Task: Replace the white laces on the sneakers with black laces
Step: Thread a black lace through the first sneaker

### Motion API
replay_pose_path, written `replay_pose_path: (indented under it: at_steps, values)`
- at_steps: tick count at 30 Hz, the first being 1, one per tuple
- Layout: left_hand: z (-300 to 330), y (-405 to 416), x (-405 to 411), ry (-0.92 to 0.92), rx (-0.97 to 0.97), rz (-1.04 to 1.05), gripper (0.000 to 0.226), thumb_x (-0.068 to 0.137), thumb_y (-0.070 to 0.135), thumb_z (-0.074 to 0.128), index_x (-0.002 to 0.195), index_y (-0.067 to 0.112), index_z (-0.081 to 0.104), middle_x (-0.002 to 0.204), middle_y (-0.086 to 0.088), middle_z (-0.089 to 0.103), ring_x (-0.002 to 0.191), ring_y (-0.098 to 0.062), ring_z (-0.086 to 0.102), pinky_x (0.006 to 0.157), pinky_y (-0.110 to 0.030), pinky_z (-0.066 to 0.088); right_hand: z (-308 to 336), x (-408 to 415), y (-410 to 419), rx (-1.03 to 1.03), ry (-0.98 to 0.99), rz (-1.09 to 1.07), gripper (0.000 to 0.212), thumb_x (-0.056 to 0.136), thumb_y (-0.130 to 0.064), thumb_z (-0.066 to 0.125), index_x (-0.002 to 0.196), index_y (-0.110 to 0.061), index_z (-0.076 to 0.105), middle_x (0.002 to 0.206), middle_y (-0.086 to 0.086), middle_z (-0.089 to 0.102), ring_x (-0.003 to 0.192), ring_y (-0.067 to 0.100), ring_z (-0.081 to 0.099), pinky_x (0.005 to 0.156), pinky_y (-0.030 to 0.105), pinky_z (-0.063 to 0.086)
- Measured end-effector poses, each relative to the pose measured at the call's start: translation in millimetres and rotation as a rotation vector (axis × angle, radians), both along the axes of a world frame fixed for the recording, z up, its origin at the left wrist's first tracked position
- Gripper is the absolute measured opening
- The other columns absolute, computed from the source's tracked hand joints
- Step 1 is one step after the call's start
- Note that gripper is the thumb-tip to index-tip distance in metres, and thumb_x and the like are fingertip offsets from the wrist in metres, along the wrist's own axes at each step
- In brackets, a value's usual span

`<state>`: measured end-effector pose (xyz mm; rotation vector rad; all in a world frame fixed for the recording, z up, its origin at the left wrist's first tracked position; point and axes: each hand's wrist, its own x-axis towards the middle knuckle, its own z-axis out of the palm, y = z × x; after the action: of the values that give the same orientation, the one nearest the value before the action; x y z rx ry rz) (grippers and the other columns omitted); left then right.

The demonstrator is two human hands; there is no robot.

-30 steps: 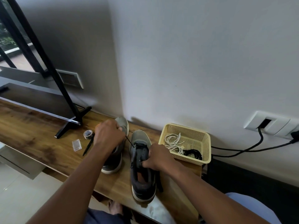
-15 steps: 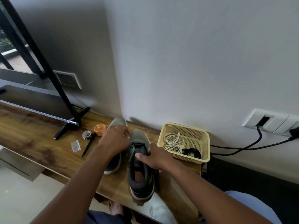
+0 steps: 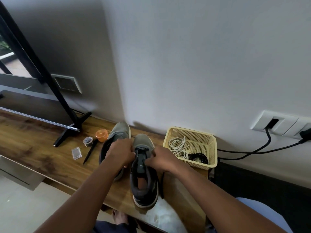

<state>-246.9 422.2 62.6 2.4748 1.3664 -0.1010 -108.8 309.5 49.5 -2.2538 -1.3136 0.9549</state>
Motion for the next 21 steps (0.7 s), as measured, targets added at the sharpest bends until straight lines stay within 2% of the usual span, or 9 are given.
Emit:
replay_pose_path:
  at_steps: [3, 6, 9, 11, 13, 16, 18, 21]
  values:
    - [-2, -2, 1, -0.018, 0.038, 0.033, 0.006, 0.090, 0.027, 0.071, 0.087, 0.022, 0.069, 0.078, 0.001, 0.068, 0.079, -0.019, 0.066, 0.067, -0.031, 0.053, 10, 3, 0, -0.046, 0.164, 0.042, 0.030, 0.087, -0.029, 0.072, 0.091, 0.000, 0.067, 0.082, 0.017, 0.071, 0.073, 0.028, 0.068, 0.063, 0.034, 0.051]
    - [-4, -4, 3, -0.022, 0.050, 0.062, 0.012, 0.085, 0.023, 0.069, 0.075, 0.021, 0.062, 0.068, -0.001, 0.066, 0.072, -0.020, 0.067, 0.064, -0.032, 0.056, 17, 7, -2, -0.108, 0.193, 0.090, 0.029, 0.090, -0.028, 0.070, 0.101, -0.001, 0.070, 0.091, 0.019, 0.077, 0.075, 0.025, 0.071, 0.067, 0.034, 0.057]
    - [-2, -4, 5, -0.027, 0.034, 0.065, 0.008, 0.084, 0.022, 0.067, 0.078, 0.020, 0.064, 0.069, -0.002, 0.067, 0.072, -0.020, 0.068, 0.070, -0.035, 0.060, 20, 12, -2, -0.130, 0.164, 0.123, 0.020, 0.090, -0.029, 0.071, 0.093, -0.010, 0.068, 0.083, 0.011, 0.075, 0.063, 0.017, 0.070, 0.060, 0.029, 0.057]
    - [-1, -3, 4, -0.030, 0.017, 0.041, 0.004, 0.086, 0.024, 0.069, 0.089, 0.023, 0.069, 0.081, -0.001, 0.070, 0.082, -0.021, 0.069, 0.074, -0.034, 0.058, 19, 14, -3, -0.126, 0.135, 0.094, 0.019, 0.088, -0.028, 0.072, 0.091, -0.010, 0.068, 0.083, 0.013, 0.076, 0.067, 0.022, 0.075, 0.065, 0.037, 0.062]
    - [-2, 0, 3, -0.034, 0.005, 0.018, 0.010, 0.087, 0.027, 0.071, 0.097, 0.028, 0.071, 0.092, 0.002, 0.071, 0.092, -0.020, 0.068, 0.077, -0.032, 0.054, 17, 14, -4, -0.103, 0.101, 0.048, 0.018, 0.086, -0.026, 0.070, 0.089, -0.009, 0.066, 0.083, 0.016, 0.076, 0.072, 0.028, 0.077, 0.070, 0.043, 0.064]
    - [-3, 2, 0, -0.058, -0.015, 0.035, 0.006, 0.088, 0.031, 0.074, 0.086, 0.031, 0.069, 0.087, 0.005, 0.071, 0.087, -0.017, 0.069, 0.077, -0.031, 0.054, 12, 12, -5, -0.038, 0.071, -0.014, 0.018, 0.091, -0.026, 0.060, 0.096, -0.009, 0.061, 0.083, 0.015, 0.075, 0.072, 0.030, 0.077, 0.064, 0.042, 0.065]
    - [-6, 4, -1, -0.067, -0.007, 0.044, 0.018, 0.089, 0.032, 0.075, 0.076, 0.031, 0.063, 0.084, 0.007, 0.068, 0.086, -0.017, 0.066, 0.074, -0.030, 0.049, 8, 9, -3, 0.004, 0.030, -0.005, 0.024, 0.094, -0.034, 0.061, 0.099, -0.011, 0.060, 0.086, 0.011, 0.074, 0.071, 0.027, 0.075, 0.056, 0.035, 0.061]
    - [-7, 4, -1, -0.093, -0.002, 0.073, 0.023, 0.089, 0.031, 0.075, 0.073, 0.029, 0.059, 0.080, 0.008, 0.064, 0.082, -0.017, 0.063, 0.070, -0.028, 0.045, -1, 2, 1, 0.024, -0.092, 0.054, 0.041, 0.095, -0.049, 0.063, 0.105, -0.010, 0.063, 0.100, 0.012, 0.071, 0.085, 0.031, 0.071, 0.067, 0.038, 0.058]
